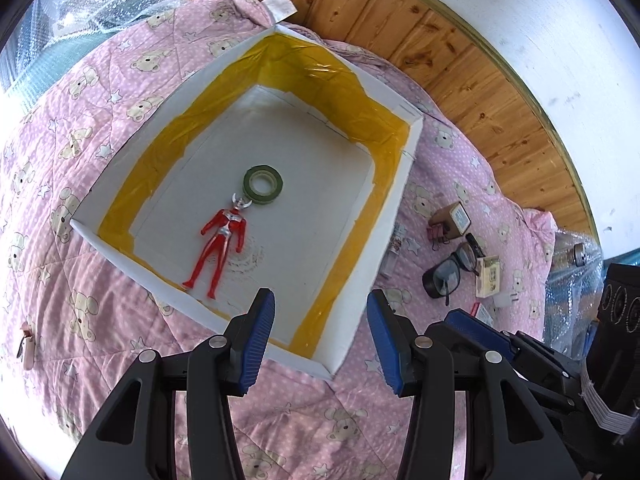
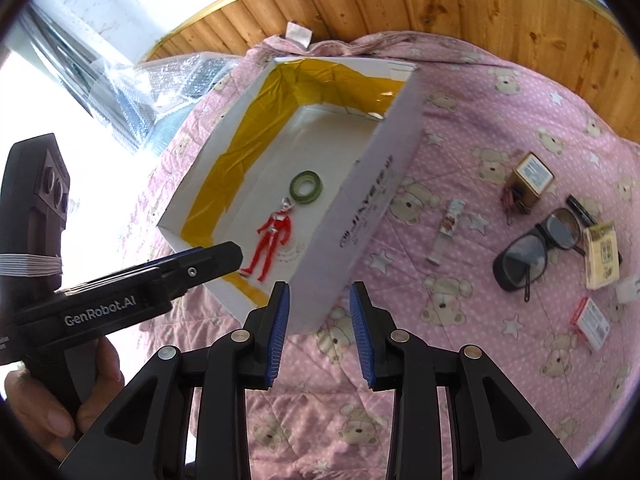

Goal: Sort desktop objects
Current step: 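Withdraw both grippers from the box back toward the remaining items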

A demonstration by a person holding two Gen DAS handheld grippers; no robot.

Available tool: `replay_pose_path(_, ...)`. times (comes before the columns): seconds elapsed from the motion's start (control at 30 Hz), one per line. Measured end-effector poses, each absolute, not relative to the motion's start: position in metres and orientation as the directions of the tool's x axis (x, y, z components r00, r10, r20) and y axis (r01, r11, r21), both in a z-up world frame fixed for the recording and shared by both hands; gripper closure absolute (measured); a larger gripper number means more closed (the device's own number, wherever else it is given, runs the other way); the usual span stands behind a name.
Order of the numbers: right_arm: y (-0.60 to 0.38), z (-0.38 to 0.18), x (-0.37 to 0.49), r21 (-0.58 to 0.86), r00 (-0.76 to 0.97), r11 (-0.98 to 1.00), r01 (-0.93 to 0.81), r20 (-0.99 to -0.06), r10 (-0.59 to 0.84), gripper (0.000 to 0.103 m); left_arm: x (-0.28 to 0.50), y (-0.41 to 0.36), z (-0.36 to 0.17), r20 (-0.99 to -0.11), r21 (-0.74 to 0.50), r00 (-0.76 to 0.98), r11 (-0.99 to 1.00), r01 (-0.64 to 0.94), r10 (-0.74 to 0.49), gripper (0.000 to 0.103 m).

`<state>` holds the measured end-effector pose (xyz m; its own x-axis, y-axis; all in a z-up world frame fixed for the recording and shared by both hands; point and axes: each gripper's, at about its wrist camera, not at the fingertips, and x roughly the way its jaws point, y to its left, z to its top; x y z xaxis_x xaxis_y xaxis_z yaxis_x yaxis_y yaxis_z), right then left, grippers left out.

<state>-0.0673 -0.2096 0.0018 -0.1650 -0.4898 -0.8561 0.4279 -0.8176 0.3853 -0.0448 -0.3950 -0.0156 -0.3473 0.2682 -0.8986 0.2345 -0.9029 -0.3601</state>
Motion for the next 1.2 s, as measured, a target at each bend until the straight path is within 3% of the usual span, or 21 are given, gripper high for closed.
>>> replay_pose_path(1.2,-0.108,-0.038,-0.046,0.468,-0.192,-0.857,0.216,-0.84,-0.507,0.067,-0.038,-0.298,-0.018,-0.93,-0.303,-0.238,-0.951,0.061,0.281,0.05)
